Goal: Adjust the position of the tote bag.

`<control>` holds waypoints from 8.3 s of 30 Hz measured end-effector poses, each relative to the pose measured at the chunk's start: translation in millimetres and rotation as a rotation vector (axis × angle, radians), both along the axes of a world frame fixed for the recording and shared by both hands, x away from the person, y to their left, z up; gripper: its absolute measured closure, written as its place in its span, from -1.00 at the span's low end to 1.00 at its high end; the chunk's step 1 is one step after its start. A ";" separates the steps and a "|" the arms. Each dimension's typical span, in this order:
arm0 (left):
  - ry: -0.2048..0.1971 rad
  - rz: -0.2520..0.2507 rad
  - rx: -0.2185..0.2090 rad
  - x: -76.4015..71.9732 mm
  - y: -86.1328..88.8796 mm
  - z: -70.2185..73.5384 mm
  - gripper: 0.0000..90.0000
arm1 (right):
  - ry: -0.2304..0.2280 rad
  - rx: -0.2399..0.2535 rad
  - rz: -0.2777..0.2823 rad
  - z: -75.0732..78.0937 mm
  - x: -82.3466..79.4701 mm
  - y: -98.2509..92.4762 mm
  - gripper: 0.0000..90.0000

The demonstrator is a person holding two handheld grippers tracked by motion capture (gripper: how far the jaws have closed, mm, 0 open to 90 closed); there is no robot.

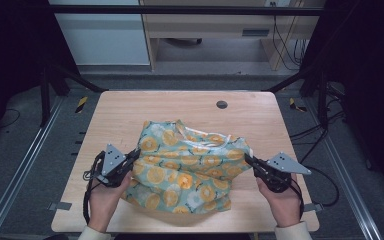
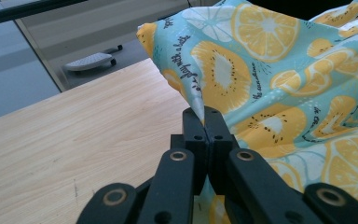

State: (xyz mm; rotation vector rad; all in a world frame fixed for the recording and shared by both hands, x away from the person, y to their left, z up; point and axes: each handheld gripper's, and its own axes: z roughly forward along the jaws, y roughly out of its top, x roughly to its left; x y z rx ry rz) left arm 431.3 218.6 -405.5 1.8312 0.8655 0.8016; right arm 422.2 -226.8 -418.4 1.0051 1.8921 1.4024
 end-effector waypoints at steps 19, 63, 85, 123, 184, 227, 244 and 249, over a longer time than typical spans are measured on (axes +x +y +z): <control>-0.027 -0.072 -0.098 -36.7 16.4 7.1 1.00 | -0.040 0.000 0.032 3.7 -35.6 0.1 0.99; 0.065 -0.243 0.194 -65.9 27.7 -29.2 1.00 | 0.023 -0.065 0.246 -17.7 -70.9 -6.2 0.99; 0.171 -0.263 0.402 -42.4 1.7 -57.4 0.99 | 0.137 -0.232 0.281 -38.1 -56.3 11.7 0.99; 0.228 -0.227 0.377 -0.8 -28.8 -80.8 0.96 | 0.233 -0.259 0.236 -53.4 -22.7 27.9 0.95; 0.206 -0.092 0.260 46.5 -85.0 42.3 -0.47 | 0.186 -0.125 0.079 1.7 -1.9 37.0 -0.15; -0.046 -0.141 0.041 -28.8 -37.6 26.5 0.94 | -0.003 -0.093 0.229 22.4 -29.7 47.1 0.97; 0.047 -0.345 0.112 -59.3 -14.8 -30.5 0.95 | 0.072 -0.116 0.339 -13.5 -54.3 49.5 0.97; 0.081 -0.379 0.213 -54.8 -19.3 -44.0 0.95 | 0.113 -0.150 0.364 -25.0 -53.4 51.5 0.96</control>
